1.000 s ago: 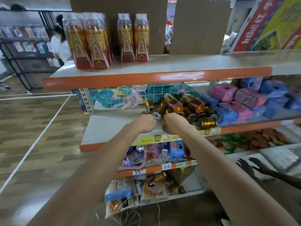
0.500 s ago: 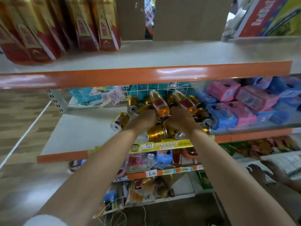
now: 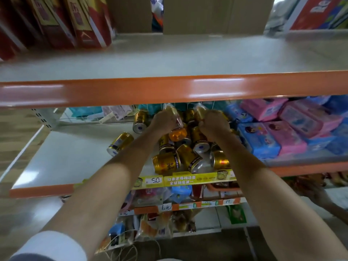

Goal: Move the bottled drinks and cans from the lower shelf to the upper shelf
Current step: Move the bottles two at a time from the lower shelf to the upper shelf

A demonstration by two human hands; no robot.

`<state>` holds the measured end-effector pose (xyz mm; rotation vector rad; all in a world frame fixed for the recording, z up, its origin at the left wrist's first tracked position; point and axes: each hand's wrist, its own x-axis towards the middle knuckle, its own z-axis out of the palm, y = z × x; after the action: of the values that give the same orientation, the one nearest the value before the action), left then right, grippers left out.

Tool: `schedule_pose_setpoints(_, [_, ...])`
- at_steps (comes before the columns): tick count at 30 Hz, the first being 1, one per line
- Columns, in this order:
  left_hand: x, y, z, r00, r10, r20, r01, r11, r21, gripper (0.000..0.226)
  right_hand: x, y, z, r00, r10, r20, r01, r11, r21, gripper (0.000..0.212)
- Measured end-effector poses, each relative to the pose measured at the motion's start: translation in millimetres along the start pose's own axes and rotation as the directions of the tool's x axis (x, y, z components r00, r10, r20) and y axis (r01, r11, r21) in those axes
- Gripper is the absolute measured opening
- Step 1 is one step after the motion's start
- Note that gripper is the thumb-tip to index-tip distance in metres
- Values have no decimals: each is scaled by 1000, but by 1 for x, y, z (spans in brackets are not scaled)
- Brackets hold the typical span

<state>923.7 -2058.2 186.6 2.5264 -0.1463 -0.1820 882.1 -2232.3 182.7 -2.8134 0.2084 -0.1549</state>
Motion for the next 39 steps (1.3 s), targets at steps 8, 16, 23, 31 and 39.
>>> schedule_pose_setpoints(8, [35, -7, 29, 976, -212, -41, 207, 972, -112, 87, 36, 21, 21, 998, 56, 33, -54, 997, -46, 56])
schedule_pose_setpoints(16, [53, -12, 35, 948, -308, 77, 317, 909, -272, 89, 60, 33, 34, 955, 243, 168, -263, 959, 108, 52])
schedule_pose_setpoints(23, [50, -22, 37, 967, -251, 41, 246, 885, -395, 43, 62, 36, 37, 948, 254, 194, -272, 959, 75, 46])
schedule_pose_setpoints(31, [27, -29, 31, 996, -64, -56, 22, 828, -560, 40, 45, 16, 34, 992, 119, -41, -113, 985, 130, 59])
schedule_pose_setpoints(39, [0, -50, 6, 998, -12, -62, -32, 749, -662, 41, 14, -19, 22, 993, 66, -103, -45, 980, 194, 74])
